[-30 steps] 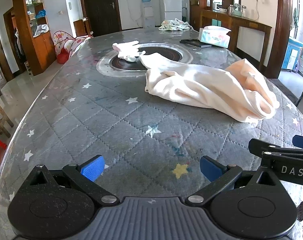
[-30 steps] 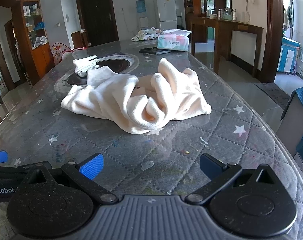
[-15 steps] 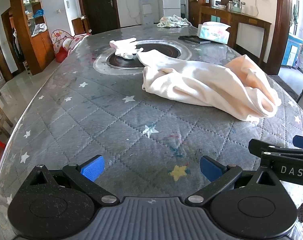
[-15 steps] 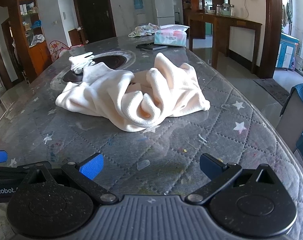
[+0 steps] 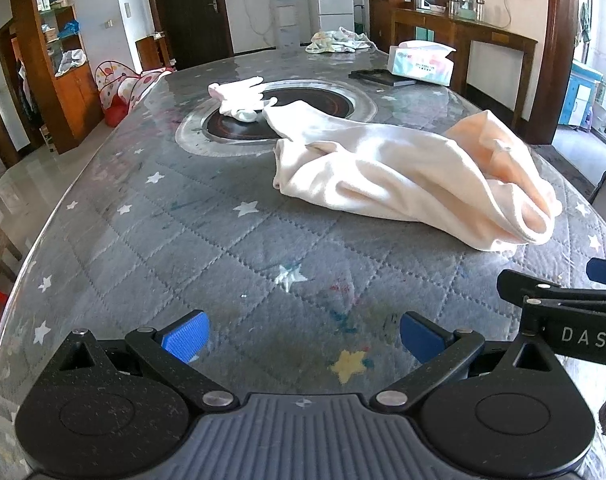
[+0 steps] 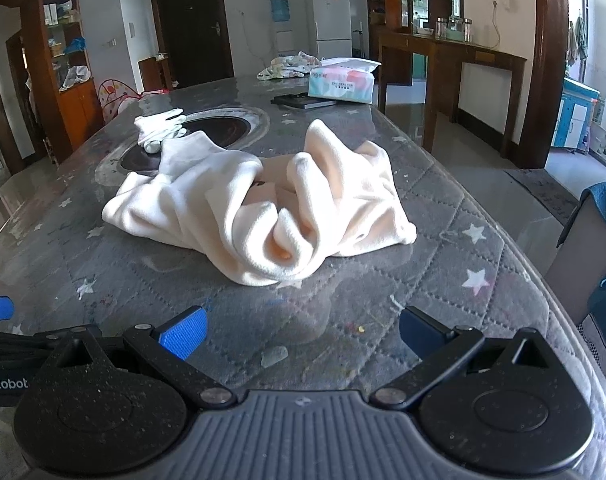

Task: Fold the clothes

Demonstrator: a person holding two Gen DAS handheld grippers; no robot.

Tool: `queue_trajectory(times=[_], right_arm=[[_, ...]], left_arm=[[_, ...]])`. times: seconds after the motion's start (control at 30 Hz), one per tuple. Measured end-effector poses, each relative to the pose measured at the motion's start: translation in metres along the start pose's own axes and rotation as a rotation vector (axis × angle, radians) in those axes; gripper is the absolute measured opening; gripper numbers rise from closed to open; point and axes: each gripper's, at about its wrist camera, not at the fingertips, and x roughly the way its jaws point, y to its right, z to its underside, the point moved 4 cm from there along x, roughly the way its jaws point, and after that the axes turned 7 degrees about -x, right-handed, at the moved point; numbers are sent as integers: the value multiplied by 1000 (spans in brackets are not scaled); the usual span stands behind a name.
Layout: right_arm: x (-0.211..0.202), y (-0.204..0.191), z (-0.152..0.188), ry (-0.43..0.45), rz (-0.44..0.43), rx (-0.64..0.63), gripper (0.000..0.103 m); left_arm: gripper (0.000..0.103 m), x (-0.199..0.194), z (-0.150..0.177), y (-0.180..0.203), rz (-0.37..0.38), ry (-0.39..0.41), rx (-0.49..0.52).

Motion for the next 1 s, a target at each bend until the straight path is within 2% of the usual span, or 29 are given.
queue_trajectory(times=[0.27,0.77,1.0], right_arm=[[0,5,-8,21,-43,11,103],[-7,1,-34,87,-89,-81,102],[0,-2,-56,118,-156,-141,92]], left_arm=[[103,6,-4,1,-15,-16,7],[103,12,-23,3,-21,1,12],[103,13,-36,-9,-34,24,-12]])
